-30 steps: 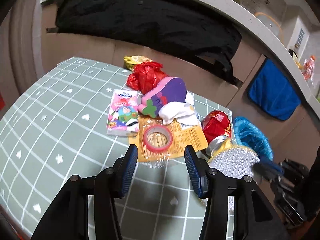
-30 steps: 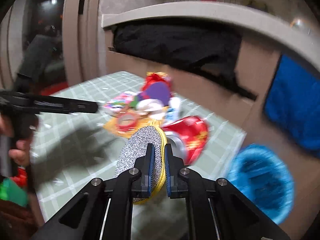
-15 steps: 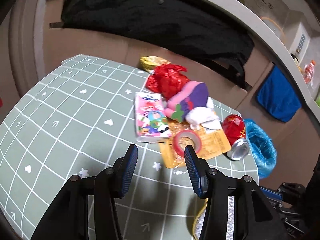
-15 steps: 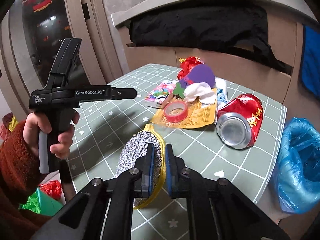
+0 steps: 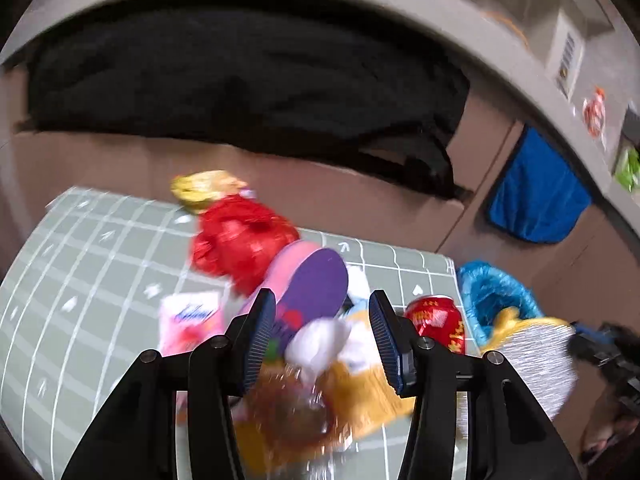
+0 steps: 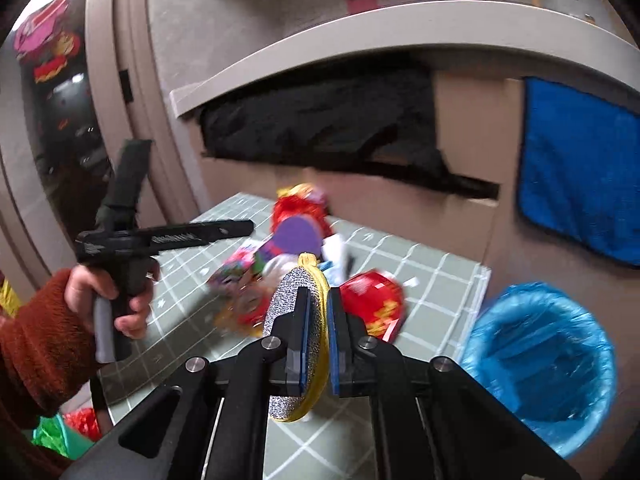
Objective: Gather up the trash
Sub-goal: 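Grasp the pink-purple sponge with the left tool while the right tool holds the scrubber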
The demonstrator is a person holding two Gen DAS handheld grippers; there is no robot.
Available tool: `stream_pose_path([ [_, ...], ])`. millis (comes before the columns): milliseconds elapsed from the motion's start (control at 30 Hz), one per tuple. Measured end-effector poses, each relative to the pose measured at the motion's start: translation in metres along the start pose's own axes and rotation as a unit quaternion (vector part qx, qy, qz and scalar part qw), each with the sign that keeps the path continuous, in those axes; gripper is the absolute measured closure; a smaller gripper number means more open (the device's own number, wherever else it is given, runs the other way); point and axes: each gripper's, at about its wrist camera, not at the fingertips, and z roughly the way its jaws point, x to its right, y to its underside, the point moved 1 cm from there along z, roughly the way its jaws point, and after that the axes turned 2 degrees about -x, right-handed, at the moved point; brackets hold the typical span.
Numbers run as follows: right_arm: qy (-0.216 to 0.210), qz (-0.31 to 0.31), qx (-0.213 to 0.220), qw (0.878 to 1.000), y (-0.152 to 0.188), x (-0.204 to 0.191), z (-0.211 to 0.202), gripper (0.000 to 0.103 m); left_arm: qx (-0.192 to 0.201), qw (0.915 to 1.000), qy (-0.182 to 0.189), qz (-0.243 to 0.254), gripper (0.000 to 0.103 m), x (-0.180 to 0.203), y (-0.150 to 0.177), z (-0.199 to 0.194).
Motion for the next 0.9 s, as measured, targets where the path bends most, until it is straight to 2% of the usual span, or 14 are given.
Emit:
stream_pose_path([
  [133,0.001,0.004,0.010,1.000,-0.003,0.016,-0.011,0.096,-0.028,0.9992,-0.025,0.014,0.053,-0.008,-0.014,0.039],
  [233,0.001,0.011,0.009,1.000,0.001,0.026,-0.012,0.096,-0.068,0.9973,-0.030,-0.002,0.053,-0.021,-0.014,0.061],
  [400,-0.005,0.029,0.000,1.000,0.009,0.038,-0.004,0.096,-0.055,0.9985,-0.009,-0.003,0.054,-0.012,-0.003,0.038],
  [500,-0.014,0.036,-0.004,0.999,0.007,0.039,0.005,0.096,-0.057,0.9983,-0.012,-0.006,0.054,-0.004,0.004,0.034],
  [567,-0.021,0.038,-0.002,0.999,0.003,0.037,0.010,0.096,-0.065,0.9977,-0.017,0.004,0.054,0.001,0.007,0.040],
  [667,-0.026,0.030,0.005,0.999,-0.001,0.026,0.011,0.096,-0.076,0.9959,-0.047,0.011,0.054,0.001,0.005,0.054],
  [800,-0.022,0.013,0.007,1.000,-0.004,0.016,0.008,0.096,-0.091,0.9953,-0.031,-0.012,0.054,-0.009,-0.002,0.073],
  [900,-0.017,0.011,0.005,1.000,-0.004,0.014,0.006,0.096,-0.083,0.9959,-0.025,-0.026,0.067,-0.013,-0.001,0.066],
])
